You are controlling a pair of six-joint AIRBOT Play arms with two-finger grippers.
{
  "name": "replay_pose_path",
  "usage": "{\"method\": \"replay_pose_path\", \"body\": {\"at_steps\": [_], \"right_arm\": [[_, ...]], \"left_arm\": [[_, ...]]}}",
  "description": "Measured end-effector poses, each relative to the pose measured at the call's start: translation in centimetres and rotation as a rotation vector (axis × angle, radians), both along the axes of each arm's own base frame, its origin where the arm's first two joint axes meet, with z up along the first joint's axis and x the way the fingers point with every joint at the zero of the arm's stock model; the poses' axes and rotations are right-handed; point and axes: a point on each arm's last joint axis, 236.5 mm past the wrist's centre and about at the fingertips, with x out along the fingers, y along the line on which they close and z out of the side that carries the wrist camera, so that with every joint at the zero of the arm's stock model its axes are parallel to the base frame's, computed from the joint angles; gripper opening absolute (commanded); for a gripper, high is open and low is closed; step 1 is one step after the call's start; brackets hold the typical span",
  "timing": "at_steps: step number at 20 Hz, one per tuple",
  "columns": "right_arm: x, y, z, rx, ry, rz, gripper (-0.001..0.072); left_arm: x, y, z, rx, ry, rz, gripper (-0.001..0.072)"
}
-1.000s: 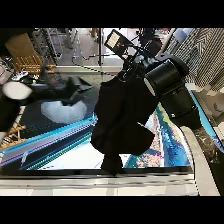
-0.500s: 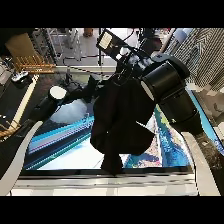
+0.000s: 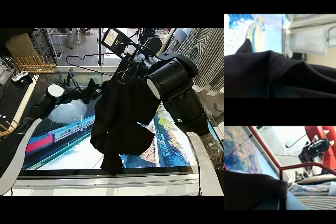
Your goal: Fold the clothes and pants, and hang the long-sleeved shirts on hangers.
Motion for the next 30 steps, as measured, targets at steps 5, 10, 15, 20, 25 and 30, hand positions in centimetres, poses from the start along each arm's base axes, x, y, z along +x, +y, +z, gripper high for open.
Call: {"method": "replay_pose_path", "body": {"at_steps": [5, 10, 15, 20, 25, 30], "right_arm": [[-0.9, -0.5, -1.9, 0.045, 0.104, -0.008, 0.0018], [-1.1, -1.1, -4.2, 0.066, 0.200, -0.006, 0.0018], [-1.6, -1.5, -5.4, 0.039, 0.251, -0.001, 0.0018], [-1.9, -2.9, -6.6, -0.064, 0.292, -0.012, 0.0018], [-0.9, -3.3, -9.1, -0.173, 0.337, -0.016, 0.0017], [1.1, -2.3, -12.5, -0.234, 0.373, -0.006, 0.0017]], "left_arm": [[2.5, 6.1, 1.0, -0.001, -0.029, 0.086, 0.0013], [4.4, 12.9, 4.4, -0.039, -0.124, 0.182, 0.0014], [5.2, 15.5, 5.9, -0.057, -0.185, 0.223, 0.0014], [5.0, 16.1, 7.2, -0.043, -0.238, 0.225, 0.0014], [4.5, 16.5, 9.0, 0.012, -0.329, 0.213, 0.0014], [3.9, 16.2, 10.5, 0.077, -0.425, 0.184, 0.0014]]}}
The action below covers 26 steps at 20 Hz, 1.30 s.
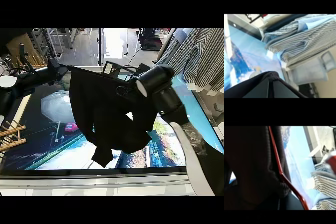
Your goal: Fold the clothes and pants, and hang the long-sleeved shirts on hangers.
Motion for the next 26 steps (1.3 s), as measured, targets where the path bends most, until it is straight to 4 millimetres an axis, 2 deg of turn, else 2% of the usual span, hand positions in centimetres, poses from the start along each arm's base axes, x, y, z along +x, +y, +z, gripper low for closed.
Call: {"method": "replay_pose_path", "body": {"at_steps": [2, 6, 9, 10, 11, 12, 13, 15, 16, 18, 20, 21, 23, 26], "right_arm": [[1.3, 0.9, -1.6, 0.011, -0.001, 0.000, 0.0017], [4.0, 4.7, -4.2, 0.222, -0.020, -0.033, 0.0018], [5.4, 6.3, -2.8, 0.469, -0.052, -0.092, 0.0018], [5.6, 6.3, -2.0, 0.551, -0.058, -0.115, 0.0018], [5.8, 6.3, -0.9, 0.628, -0.066, -0.134, 0.0018], [5.7, 6.0, 0.4, 0.705, -0.069, -0.152, 0.0018], [5.6, 5.8, 1.9, 0.780, -0.073, -0.165, 0.0018], [4.8, 5.2, 5.5, 0.917, -0.096, -0.171, 0.0018], [4.4, 4.7, 7.4, 0.974, -0.113, -0.174, 0.0018], [3.6, 2.9, 10.8, 1.058, -0.162, -0.195, 0.0018], [2.8, 0.5, 13.7, 1.125, -0.210, -0.227, 0.0018], [2.4, -0.7, 15.2, 1.160, -0.240, -0.242, 0.0018], [1.7, -4.1, 18.2, 1.208, -0.327, -0.285, 0.0018], [0.3, -10.3, 21.8, 1.243, -0.468, -0.378, 0.0018]], "left_arm": [[-0.8, -1.6, 1.0, 0.028, -0.039, -0.048, 0.0014], [-4.0, -7.5, 4.2, 0.076, -0.130, -0.217, 0.0014], [-6.8, -11.0, 6.2, 0.104, -0.182, -0.330, 0.0015], [-7.6, -11.7, 6.6, 0.110, -0.193, -0.356, 0.0037], [-8.3, -12.3, 7.0, 0.117, -0.201, -0.382, 0.0156], [-8.9, -12.6, 7.3, 0.121, -0.208, -0.399, 0.0379], [-9.3, -12.7, 7.6, 0.125, -0.216, -0.407, 0.0504], [-9.7, -12.4, 8.5, 0.118, -0.230, -0.406, 0.0511], [-10.1, -12.2, 9.3, 0.093, -0.240, -0.409, 0.0511], [-11.6, -12.0, 12.4, 0.011, -0.287, -0.425, 0.0511], [-13.8, -11.7, 15.8, -0.032, -0.379, -0.442, 0.0525], [-15.3, -11.6, 17.5, -0.038, -0.432, -0.451, 0.0555], [-18.3, -11.3, 20.3, -0.031, -0.522, -0.467, 0.0559], [-22.6, -10.9, 22.9, 0.011, -0.620, -0.492, 0.0559]]}}
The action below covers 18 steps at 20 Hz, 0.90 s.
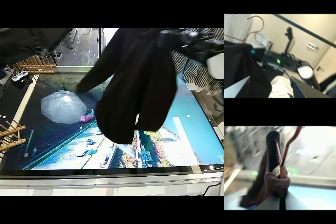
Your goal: Fold the clothes and pants, and hang the long-sleeved shirts on hangers.
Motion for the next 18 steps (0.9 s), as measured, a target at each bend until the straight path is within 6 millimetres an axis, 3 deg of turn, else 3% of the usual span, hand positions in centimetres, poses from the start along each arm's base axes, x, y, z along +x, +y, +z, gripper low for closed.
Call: {"method": "replay_pose_path", "body": {"at_steps": [3, 6, 9, 11, 15, 18], "right_arm": [[-3.1, -8.6, 3.8, 0.027, -0.073, -0.214, 0.0018], [-8.7, -19.3, 4.4, -0.026, -0.031, -0.530, 0.0018], [-18.0, -30.7, 2.9, -0.067, 0.099, -0.944, 0.0018], [-25.6, -36.7, 2.5, -0.058, 0.151, -1.220, 0.0018], [-37.5, -43.6, 4.2, -0.064, 0.118, -1.614, 0.0018], [-43.2, -47.5, 6.3, -0.103, 0.003, -1.785, 0.0018]], "left_arm": [[-3.0, 0.3, 0.3, 0.079, -0.073, 0.005, 0.0559], [-3.5, 1.0, -1.2, 0.192, -0.098, 0.038, 0.0559], [-2.9, 2.2, -3.2, 0.296, -0.096, 0.087, 0.0558], [-2.4, 3.0, -4.4, 0.353, -0.087, 0.115, 0.0557], [-1.8, 4.7, -6.9, 0.462, -0.053, 0.146, 0.0557], [-1.2, 6.0, -8.7, 0.540, -0.024, 0.174, 0.0558]]}}
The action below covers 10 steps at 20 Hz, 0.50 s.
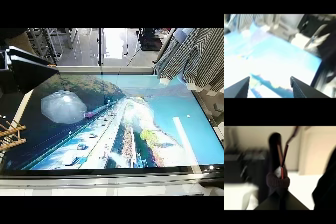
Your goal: Fold the clothes and pants, and hang the long-sleeved shirts on hangers.
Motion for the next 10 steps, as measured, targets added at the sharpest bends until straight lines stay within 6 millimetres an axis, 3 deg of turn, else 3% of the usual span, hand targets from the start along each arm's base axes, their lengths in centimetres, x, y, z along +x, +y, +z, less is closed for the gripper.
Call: {"method": "replay_pose_path", "body": {"at_steps": [3, 7, 10], "right_arm": [[-3.1, -3.9, 1.9, -0.140, -0.099, -0.055, 0.0018], [-4.5, -8.7, 2.8, -0.280, -0.200, -0.034, 0.0019], [-5.7, -11.1, 2.6, -0.342, -0.252, -0.026, 0.0019]], "left_arm": [[0.7, 1.1, -1.3, 0.060, 0.015, 0.041, 0.0558], [1.4, 2.3, -2.6, 0.123, 0.028, 0.090, 0.0558], [1.6, 2.7, -3.0, 0.143, 0.032, 0.104, 0.0558]]}}
